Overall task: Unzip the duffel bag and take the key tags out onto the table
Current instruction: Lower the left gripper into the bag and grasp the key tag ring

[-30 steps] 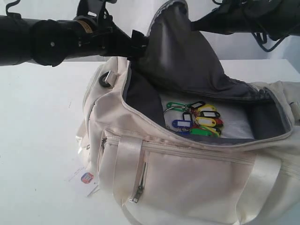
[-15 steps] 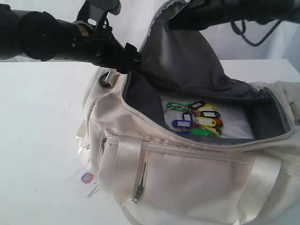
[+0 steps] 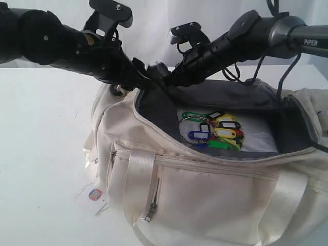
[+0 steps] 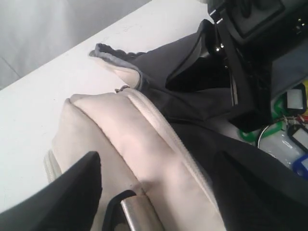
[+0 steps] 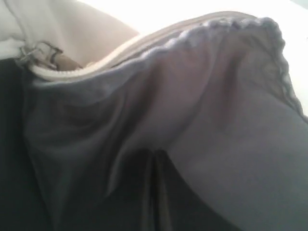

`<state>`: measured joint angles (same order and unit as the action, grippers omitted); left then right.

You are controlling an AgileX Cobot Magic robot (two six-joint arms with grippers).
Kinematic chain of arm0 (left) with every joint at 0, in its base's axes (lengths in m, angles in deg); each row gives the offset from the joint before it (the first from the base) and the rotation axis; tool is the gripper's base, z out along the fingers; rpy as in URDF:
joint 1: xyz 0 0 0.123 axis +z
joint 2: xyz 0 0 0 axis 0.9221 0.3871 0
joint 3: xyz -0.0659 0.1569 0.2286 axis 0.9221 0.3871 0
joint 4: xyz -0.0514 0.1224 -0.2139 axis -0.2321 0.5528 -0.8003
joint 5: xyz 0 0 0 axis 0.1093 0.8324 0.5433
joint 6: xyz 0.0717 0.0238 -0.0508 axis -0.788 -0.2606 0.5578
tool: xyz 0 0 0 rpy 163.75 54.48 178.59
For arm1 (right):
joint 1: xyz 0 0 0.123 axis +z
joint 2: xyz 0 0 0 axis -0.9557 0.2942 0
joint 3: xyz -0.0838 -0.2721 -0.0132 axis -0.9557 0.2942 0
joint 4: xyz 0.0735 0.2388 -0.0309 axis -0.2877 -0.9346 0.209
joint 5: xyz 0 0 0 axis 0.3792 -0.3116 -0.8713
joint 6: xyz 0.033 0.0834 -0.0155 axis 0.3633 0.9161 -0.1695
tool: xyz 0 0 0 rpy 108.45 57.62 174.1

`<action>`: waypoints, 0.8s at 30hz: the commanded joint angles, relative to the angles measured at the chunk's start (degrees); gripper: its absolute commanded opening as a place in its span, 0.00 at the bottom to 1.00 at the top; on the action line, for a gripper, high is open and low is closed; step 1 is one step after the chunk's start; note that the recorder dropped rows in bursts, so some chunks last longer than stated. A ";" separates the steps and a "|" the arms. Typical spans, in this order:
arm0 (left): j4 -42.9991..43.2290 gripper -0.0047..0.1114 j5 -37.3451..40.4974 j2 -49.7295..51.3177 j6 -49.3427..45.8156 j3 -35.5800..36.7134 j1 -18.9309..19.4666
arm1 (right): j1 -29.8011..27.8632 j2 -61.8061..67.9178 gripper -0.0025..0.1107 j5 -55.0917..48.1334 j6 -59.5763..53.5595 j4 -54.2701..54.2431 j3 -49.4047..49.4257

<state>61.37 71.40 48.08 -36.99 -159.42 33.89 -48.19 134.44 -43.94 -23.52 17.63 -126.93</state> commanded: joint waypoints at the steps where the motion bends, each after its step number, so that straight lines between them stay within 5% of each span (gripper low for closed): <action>1: -0.09 0.63 2.18 -1.05 -0.29 -0.26 0.05 | -0.24 -5.15 0.02 -0.44 -0.20 0.09 -0.59; 4: -0.09 0.61 2.60 -2.72 -3.85 -0.26 -0.04 | -1.82 -15.15 0.02 -0.43 6.96 7.74 -0.39; 6: -0.09 0.60 8.69 -3.59 -6.70 -2.45 -0.16 | -2.79 -22.84 0.02 -0.68 20.68 22.35 1.01; 9: -1.08 0.42 21.20 -2.33 -10.86 -11.19 -0.16 | -4.79 -36.82 0.02 -0.68 35.42 34.92 9.08; 15: -25.17 0.23 33.40 4.70 -34.49 -22.35 -2.97 | -4.88 -61.58 0.02 4.06 40.48 35.21 34.82; 18: -25.48 0.04 34.62 10.86 -34.72 -25.64 -5.62 | -4.88 -70.13 0.02 6.28 41.92 35.08 45.00; 24: -25.48 0.04 34.48 17.82 -34.39 -30.52 -7.54 | -4.88 -75.25 0.02 9.78 43.36 34.89 50.01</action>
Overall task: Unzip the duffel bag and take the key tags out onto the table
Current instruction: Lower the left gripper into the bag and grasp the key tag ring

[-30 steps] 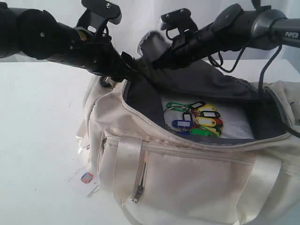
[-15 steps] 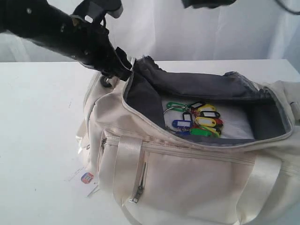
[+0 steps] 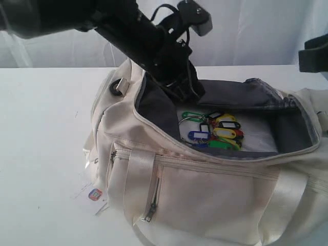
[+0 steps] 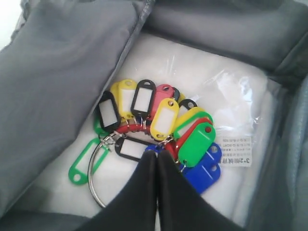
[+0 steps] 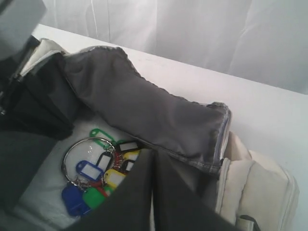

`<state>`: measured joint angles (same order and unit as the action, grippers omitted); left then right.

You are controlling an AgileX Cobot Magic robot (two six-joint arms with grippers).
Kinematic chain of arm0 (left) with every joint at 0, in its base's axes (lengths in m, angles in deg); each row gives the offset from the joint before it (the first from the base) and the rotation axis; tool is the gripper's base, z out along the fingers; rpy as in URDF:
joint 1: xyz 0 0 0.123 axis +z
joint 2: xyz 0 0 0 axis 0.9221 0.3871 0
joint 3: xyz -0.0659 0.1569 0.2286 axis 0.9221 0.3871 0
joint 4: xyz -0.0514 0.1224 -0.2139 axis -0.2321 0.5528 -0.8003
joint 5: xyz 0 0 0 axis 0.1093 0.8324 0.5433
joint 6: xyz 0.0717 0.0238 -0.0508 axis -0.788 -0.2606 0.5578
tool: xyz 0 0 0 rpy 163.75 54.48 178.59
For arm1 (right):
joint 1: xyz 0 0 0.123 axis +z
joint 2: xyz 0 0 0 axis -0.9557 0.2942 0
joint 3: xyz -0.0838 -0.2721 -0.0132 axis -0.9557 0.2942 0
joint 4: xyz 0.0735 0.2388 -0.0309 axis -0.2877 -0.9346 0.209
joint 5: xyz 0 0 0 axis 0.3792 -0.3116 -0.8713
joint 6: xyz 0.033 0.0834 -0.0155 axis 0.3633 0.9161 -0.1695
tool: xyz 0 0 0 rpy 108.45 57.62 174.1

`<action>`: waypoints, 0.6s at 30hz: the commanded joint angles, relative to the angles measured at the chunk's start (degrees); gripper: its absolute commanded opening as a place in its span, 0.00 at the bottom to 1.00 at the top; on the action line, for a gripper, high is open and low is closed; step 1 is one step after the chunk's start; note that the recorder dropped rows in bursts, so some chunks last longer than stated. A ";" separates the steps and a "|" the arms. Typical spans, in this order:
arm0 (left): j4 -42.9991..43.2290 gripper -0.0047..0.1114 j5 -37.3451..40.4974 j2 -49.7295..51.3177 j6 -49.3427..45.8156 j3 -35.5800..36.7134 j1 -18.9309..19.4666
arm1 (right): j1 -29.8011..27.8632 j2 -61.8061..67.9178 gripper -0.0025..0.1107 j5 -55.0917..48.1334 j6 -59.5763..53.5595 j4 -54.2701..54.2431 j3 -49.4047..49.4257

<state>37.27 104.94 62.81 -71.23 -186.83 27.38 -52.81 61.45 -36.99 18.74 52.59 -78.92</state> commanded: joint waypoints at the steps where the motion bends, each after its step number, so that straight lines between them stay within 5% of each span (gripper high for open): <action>1: -1.38 0.04 0.86 4.13 0.09 -4.19 -1.31 | -0.26 -2.51 0.02 2.96 1.23 -0.08 2.29; 12: 14.77 0.42 5.06 16.10 11.77 -17.92 -2.62 | -0.26 -2.94 0.02 1.86 2.36 -0.08 2.95; 18: 19.55 0.50 6.93 18.74 10.81 -18.21 -2.86 | -0.26 -2.94 0.02 1.76 2.36 -0.08 2.95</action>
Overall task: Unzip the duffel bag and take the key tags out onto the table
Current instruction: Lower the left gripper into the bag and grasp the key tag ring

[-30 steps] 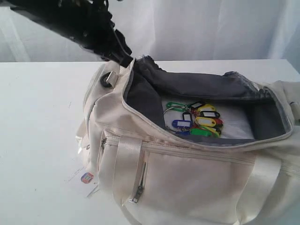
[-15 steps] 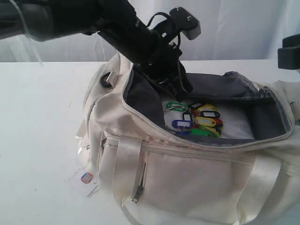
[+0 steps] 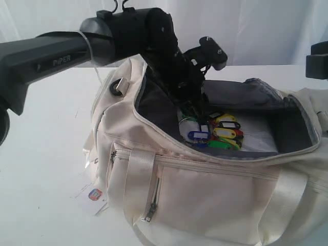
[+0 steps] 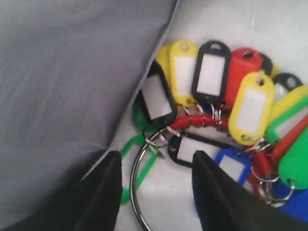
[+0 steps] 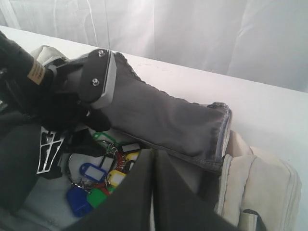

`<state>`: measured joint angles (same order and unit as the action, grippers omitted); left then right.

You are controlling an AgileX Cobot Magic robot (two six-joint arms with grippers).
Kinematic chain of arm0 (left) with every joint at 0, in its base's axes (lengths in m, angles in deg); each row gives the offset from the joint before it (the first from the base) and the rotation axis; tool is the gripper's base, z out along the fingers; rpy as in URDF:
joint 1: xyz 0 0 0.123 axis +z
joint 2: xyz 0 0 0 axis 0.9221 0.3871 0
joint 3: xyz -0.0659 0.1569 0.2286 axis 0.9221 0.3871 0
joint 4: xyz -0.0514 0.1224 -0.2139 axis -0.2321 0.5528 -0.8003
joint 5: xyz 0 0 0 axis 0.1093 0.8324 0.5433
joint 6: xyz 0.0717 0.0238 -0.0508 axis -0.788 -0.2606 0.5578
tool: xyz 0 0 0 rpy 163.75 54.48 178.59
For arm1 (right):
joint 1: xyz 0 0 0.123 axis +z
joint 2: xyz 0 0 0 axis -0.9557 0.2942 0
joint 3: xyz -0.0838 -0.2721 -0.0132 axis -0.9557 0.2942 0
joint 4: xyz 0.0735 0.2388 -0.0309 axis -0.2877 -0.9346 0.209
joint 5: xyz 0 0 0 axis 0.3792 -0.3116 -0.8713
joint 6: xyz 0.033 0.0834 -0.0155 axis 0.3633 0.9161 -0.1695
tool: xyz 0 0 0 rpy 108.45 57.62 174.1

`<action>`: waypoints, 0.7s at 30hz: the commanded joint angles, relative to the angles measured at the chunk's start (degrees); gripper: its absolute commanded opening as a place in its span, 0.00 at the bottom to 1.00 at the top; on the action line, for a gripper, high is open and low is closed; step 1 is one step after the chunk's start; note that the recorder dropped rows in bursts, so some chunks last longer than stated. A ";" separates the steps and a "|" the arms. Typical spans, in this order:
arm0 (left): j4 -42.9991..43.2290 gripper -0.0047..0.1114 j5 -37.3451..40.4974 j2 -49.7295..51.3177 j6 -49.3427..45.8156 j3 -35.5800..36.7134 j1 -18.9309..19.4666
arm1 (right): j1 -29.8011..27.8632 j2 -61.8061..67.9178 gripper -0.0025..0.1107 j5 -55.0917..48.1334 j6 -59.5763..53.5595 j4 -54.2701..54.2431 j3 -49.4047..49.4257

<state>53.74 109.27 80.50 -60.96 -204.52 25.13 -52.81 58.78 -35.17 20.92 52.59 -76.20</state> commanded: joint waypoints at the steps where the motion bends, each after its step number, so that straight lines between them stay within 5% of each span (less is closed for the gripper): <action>1: 3.95 0.50 3.31 1.26 0.94 -0.51 -0.60 | -0.26 -0.26 0.02 -0.05 0.19 -0.08 0.23; 17: 6.77 0.48 2.38 4.35 5.08 -0.39 -0.60 | -0.26 -0.26 0.02 -0.06 0.19 -0.08 0.23; 21: 6.85 0.34 1.87 4.47 6.39 -0.39 -0.60 | -0.26 -0.26 0.02 -0.06 0.19 -0.08 0.23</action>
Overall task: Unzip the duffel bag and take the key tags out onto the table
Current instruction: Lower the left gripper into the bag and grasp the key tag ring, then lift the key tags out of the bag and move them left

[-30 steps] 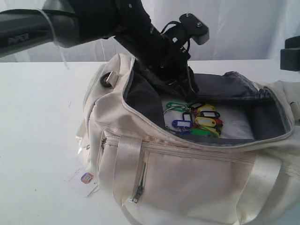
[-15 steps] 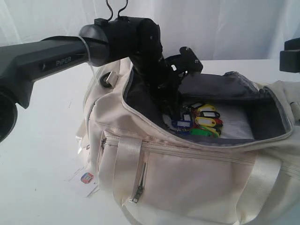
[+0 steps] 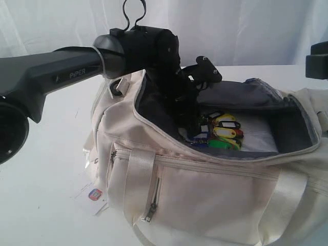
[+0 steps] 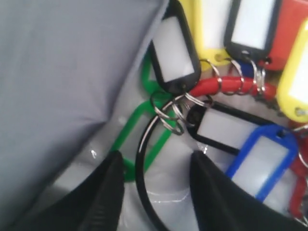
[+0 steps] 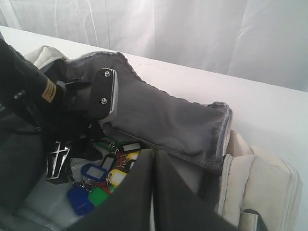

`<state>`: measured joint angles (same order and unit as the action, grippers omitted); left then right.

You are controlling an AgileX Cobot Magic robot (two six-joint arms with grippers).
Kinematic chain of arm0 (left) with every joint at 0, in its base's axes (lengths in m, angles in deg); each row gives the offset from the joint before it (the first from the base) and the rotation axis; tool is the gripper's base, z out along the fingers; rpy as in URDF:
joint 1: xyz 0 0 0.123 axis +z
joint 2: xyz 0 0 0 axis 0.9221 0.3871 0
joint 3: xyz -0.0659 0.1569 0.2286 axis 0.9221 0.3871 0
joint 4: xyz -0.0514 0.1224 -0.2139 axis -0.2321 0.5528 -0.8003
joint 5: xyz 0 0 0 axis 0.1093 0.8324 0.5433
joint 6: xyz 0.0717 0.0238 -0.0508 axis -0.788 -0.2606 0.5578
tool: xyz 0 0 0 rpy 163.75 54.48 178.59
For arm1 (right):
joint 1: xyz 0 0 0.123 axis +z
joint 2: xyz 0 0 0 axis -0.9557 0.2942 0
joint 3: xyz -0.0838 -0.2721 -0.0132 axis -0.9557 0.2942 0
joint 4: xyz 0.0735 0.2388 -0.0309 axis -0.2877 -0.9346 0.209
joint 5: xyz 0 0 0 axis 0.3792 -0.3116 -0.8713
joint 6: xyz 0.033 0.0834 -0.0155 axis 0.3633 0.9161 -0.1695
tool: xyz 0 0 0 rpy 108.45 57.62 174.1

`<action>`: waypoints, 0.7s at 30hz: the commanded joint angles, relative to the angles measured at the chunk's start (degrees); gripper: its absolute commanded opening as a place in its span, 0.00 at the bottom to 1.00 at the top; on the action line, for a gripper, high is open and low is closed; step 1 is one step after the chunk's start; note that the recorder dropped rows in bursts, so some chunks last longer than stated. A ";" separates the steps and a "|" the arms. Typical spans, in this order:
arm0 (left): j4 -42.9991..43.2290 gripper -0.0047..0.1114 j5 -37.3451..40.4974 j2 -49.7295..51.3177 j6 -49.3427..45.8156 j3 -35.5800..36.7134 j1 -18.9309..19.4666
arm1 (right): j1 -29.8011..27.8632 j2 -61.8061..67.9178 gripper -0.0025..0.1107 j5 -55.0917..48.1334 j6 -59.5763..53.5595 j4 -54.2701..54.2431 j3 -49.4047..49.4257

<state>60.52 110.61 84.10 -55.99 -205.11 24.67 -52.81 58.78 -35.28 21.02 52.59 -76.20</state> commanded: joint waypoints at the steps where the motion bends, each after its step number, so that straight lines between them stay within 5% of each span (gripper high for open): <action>1: 0.08 0.27 0.53 0.88 1.42 0.07 -0.14 | -0.26 -0.26 0.02 0.04 0.08 -0.08 0.23; 5: 0.08 0.04 -0.14 0.58 3.45 -0.11 -0.14 | -0.26 -0.26 0.02 0.04 0.88 -0.08 0.23; 21: -1.24 0.04 4.62 -10.37 3.67 -4.57 -0.14 | -0.26 -0.26 0.02 -0.41 0.91 -0.08 0.23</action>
<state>60.25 114.17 75.51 -52.65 -209.37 24.67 -52.81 58.78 -36.17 21.65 52.59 -76.20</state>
